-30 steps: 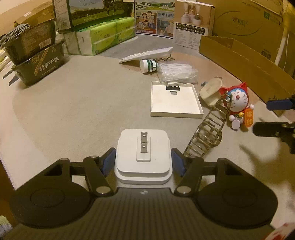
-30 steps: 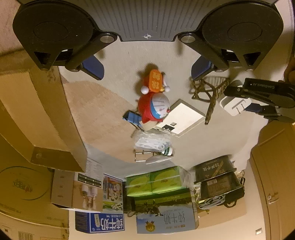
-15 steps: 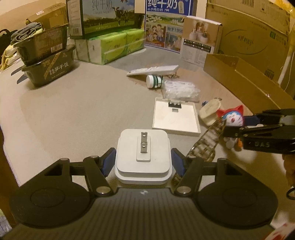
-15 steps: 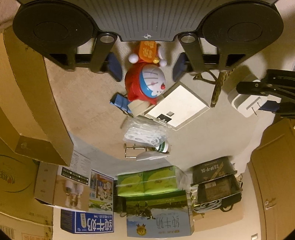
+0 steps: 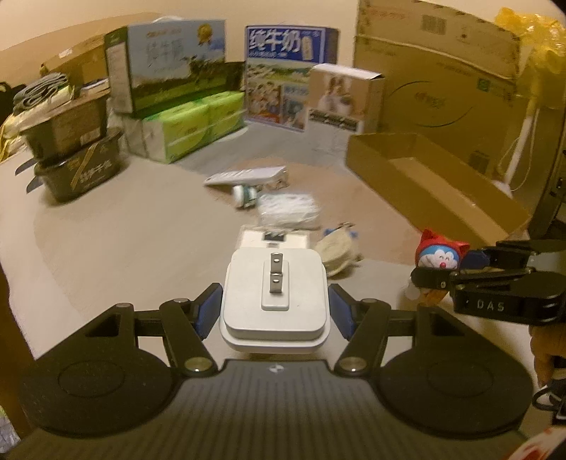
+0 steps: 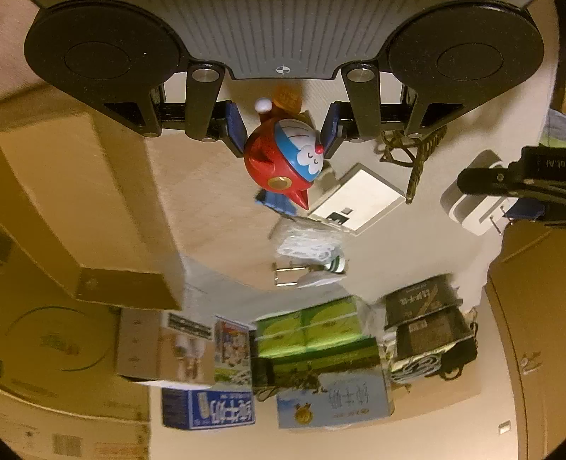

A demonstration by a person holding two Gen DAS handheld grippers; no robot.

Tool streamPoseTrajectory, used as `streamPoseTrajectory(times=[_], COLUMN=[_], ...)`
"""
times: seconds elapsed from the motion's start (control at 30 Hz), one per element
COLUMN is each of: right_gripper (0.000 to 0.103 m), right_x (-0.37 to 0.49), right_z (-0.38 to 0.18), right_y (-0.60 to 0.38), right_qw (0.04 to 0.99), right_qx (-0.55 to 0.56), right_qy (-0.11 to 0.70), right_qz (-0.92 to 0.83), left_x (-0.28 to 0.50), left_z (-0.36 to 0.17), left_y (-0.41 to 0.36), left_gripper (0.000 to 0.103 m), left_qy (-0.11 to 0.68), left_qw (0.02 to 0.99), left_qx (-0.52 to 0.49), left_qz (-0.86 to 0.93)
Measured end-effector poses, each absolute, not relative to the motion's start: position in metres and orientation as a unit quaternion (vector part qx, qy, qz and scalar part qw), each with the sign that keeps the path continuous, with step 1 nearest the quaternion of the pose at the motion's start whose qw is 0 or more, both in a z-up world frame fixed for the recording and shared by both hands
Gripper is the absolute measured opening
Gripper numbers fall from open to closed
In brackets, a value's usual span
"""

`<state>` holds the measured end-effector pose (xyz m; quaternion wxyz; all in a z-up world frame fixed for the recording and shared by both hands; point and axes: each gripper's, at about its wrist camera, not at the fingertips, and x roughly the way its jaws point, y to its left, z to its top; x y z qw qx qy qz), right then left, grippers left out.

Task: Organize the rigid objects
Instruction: 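Grasp the red-and-blue Doraemon figure with the right gripper, then carry the white plug with the left gripper while the right carries Doraemon to the box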

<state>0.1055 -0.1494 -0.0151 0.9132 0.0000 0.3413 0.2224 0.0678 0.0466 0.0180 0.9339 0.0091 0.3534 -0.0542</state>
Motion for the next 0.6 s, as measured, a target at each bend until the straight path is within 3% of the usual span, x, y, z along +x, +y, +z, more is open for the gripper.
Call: streamPoseTrajectory(times=[0.6], right_gripper=[0.045], right_x=[0.085], right_z=[0.036], right_y=[-0.254], right_qw=[0.941], right_qx=[0.027], right_qy=[0.301], right_qz=[0.155], left_x=[0.083], left_z=[0.047], left_y=[-0.067], left_gripper=[0.061], left_qy=[0.338], left_qw=[0.931], left_qx=[0.030], left_qz=[-0.136])
